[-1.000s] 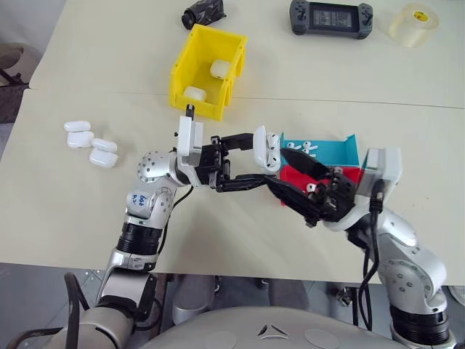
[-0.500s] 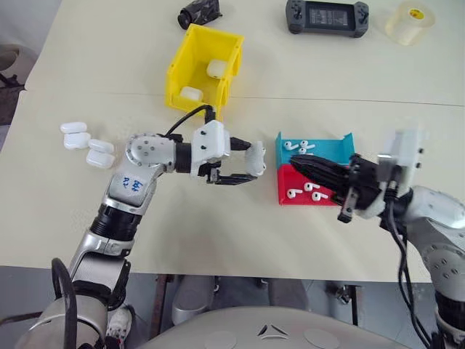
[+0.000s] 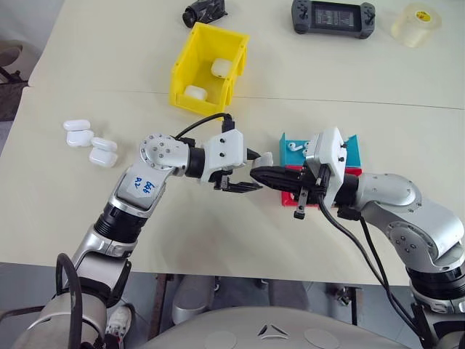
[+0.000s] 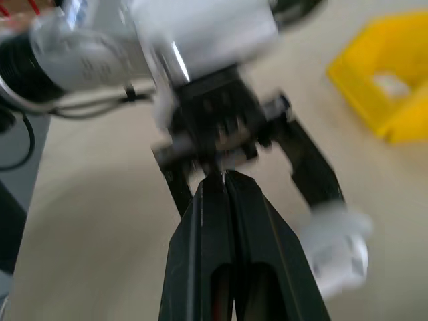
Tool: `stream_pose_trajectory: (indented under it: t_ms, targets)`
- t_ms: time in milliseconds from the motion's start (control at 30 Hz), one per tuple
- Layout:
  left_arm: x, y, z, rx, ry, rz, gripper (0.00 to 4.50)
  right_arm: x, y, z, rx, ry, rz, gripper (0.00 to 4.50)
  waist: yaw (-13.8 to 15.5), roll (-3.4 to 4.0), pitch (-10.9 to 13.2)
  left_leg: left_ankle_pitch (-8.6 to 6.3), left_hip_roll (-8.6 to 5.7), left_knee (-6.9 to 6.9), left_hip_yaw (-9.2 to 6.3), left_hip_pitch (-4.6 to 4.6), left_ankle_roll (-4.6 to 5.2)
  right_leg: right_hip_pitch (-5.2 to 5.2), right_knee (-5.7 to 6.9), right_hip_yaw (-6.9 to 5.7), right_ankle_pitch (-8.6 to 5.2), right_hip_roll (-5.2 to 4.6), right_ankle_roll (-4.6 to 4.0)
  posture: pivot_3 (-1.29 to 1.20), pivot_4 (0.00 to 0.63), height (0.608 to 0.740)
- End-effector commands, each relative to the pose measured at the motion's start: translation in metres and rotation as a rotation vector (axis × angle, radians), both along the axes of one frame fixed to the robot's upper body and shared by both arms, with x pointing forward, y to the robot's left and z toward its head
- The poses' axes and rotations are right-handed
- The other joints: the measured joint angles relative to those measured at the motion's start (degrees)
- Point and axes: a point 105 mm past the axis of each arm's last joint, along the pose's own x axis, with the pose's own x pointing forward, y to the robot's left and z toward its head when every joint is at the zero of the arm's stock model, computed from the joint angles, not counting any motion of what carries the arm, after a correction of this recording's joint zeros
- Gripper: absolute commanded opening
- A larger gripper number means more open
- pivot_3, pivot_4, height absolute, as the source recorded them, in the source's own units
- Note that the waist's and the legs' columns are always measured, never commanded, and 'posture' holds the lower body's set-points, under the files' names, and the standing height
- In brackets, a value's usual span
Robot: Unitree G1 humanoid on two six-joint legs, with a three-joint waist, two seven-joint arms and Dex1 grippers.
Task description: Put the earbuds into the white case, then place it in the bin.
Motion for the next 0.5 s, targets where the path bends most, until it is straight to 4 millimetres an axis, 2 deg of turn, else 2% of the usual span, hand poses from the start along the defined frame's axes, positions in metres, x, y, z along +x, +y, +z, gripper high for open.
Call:
stream_pose_trajectory:
  t_ms: [33,133,300,400,500]
  targets:
    - [-0.010,0.000,0.024,-0.126,-0.068,-0.036,2.75,0.005,-0.022,-0.002,-0.024,-0.032,-0.045,0.05,0.0,0.00,0.0,0.00,0.02,0.00,0.00,0.00,0.00,0.00,0.00,0.00,0.00,0.00,0.00,0.00,0.150,0.740]
    - [-0.012,0.009,0.025,-0.139,-0.073,-0.020,2.75,0.006,-0.040,-0.004,-0.015,-0.027,-0.089,0.05,0.0,-0.01,0.0,0.00,0.03,0.01,0.01,0.01,0.00,0.00,0.00,0.01,0.00,-0.02,0.00,0.00,0.150,0.740]
    - [-0.012,0.026,0.027,-0.203,-0.046,0.069,2.75,-0.005,-0.065,0.012,0.148,-0.048,-0.137,0.05,0.0,-0.01,0.0,0.00,0.04,0.01,0.00,0.02,0.00,0.03,-0.01,0.02,0.00,-0.08,0.00,0.00,0.150,0.740]
    - [0.000,0.044,0.030,-0.337,0.003,0.262,2.75,-0.010,-0.080,0.019,0.235,-0.111,-0.228,0.62,0.0,-0.01,0.0,-0.01,0.09,0.01,0.00,0.06,-0.01,0.06,0.00,0.02,0.00,-0.07,0.00,0.00,0.150,0.740]
    - [0.015,0.065,0.037,-0.519,0.064,0.479,2.75,-0.021,-0.087,0.013,0.226,-0.157,-0.267,1.69,0.1,-0.02,0.0,0.00,0.09,0.02,0.00,0.08,-0.02,0.07,0.04,0.05,0.00,-0.07,0.01,0.00,0.150,0.740]
